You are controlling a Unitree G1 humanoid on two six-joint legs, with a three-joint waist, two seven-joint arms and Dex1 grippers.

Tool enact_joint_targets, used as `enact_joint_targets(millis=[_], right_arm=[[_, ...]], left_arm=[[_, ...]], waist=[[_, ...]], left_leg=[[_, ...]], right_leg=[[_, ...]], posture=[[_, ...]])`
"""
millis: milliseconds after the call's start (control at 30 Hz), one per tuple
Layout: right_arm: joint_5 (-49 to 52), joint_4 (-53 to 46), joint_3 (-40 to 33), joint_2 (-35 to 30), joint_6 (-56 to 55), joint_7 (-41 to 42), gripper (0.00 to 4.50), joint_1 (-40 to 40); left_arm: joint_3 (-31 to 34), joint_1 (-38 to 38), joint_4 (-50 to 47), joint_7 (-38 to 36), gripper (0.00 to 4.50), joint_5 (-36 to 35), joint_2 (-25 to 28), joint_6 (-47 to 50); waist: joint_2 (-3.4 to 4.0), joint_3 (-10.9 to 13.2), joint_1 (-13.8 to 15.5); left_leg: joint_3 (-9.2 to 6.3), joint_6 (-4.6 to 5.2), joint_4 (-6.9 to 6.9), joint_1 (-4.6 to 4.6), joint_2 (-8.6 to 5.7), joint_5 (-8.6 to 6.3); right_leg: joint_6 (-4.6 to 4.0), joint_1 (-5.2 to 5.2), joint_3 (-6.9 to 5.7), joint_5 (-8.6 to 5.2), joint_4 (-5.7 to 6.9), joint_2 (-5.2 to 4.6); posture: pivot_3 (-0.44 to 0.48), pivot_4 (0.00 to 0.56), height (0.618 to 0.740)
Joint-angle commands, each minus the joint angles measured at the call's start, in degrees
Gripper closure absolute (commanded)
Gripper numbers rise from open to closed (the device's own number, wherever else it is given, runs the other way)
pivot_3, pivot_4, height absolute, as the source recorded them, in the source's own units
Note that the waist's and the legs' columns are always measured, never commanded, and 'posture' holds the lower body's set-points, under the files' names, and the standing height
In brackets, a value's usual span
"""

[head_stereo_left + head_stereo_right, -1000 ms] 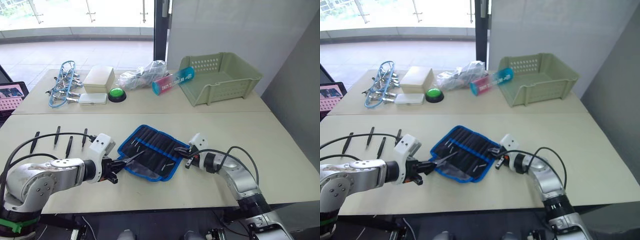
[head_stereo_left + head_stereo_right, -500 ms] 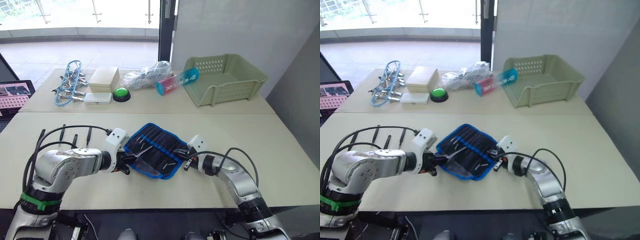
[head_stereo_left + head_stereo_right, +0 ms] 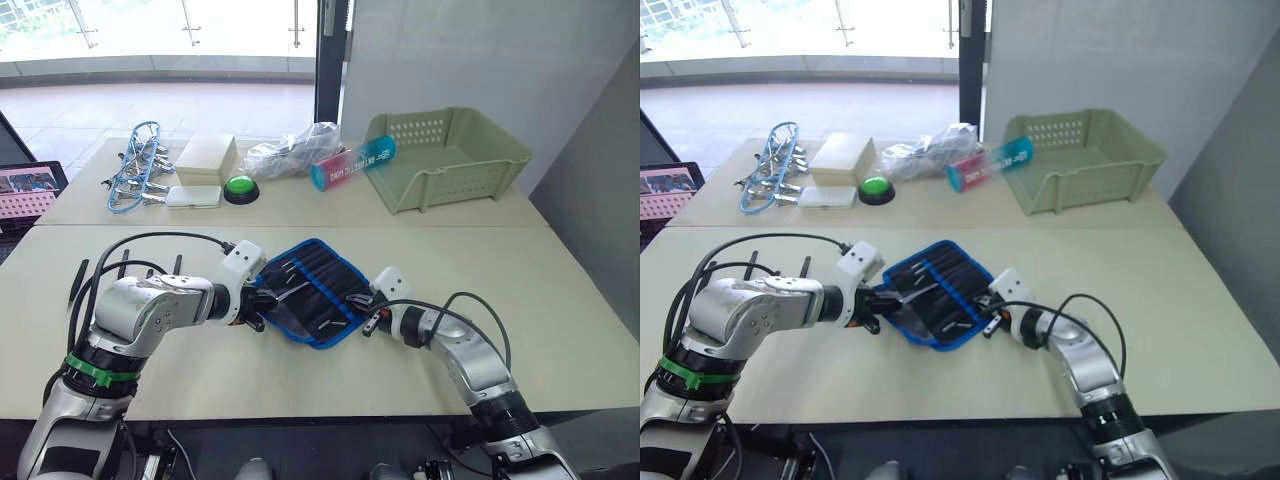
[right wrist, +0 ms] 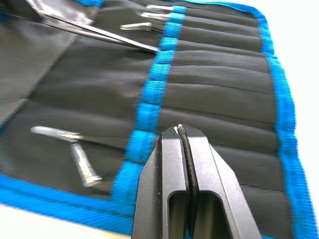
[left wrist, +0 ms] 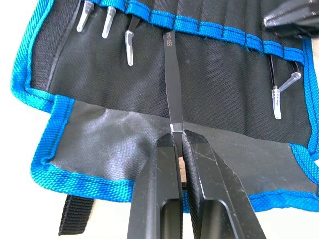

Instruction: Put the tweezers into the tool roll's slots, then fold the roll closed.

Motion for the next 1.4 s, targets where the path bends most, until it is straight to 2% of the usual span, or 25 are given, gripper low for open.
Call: enact_joint_targets(millis=[33,200,667,1033,1400], right_arm=[[-1.6,2.4,-0.4,-0.3,1.2,-1.6,4.47,0.3],[-1.9,2.3,0.1,-0.6,2.2,-2.0,4.47,0.4],[-3.9,0.0,3.4,-0.9,7.9,-1.8,4.47,2.3],[-4.0,-2.6,4.1,0.0,9.1,-2.7,4.47,3.6],[-4.2,-5.5,4.7,0.7,11.1,-3.3,4.47,4.6]], left_arm=[[-1.1,-2.0,-1.2,-4.4,4.50,1.1,4.0,1.0],[-3.1,-3.2,-0.2,-8.6,4.50,3.0,6.1,-1.1],[-8.7,-11.7,6.7,-16.7,4.50,9.4,5.9,-1.6],[-15.0,-17.1,13.9,-21.2,4.50,16.1,2.1,-6.5],[-18.4,-20.0,22.7,-24.8,4.50,23.7,-3.6,-14.1]], waist=[[0.00,0.0,-0.1],[0.00,0.0,0.0],[-0.01,0.0,0.0],[-0.02,0.0,0.0],[-0.03,-0.1,0.4]], left_leg=[[0.00,0.00,-0.02,0.00,0.00,0.00],[0.01,0.00,-0.04,-0.01,0.00,0.00],[0.02,0.01,-0.06,-0.02,0.00,0.00],[0.02,0.01,-0.07,-0.01,0.00,0.00],[0.01,0.01,0.00,0.03,0.00,0.00]], right_leg=[[0.00,0.00,0.00,0.00,0.00,0.00],[0.00,0.00,0.00,0.00,0.00,0.00],[0.00,0.01,-0.01,0.00,0.03,0.00],[0.00,0.02,-0.02,0.00,0.06,0.00],[0.01,0.09,-0.02,0.00,0.05,0.00]], posture=[[0.000,0.150,0.716],[0.000,0.150,0.716],[0.000,0.150,0.716],[0.000,0.150,0.716],[0.000,0.150,0.716]])
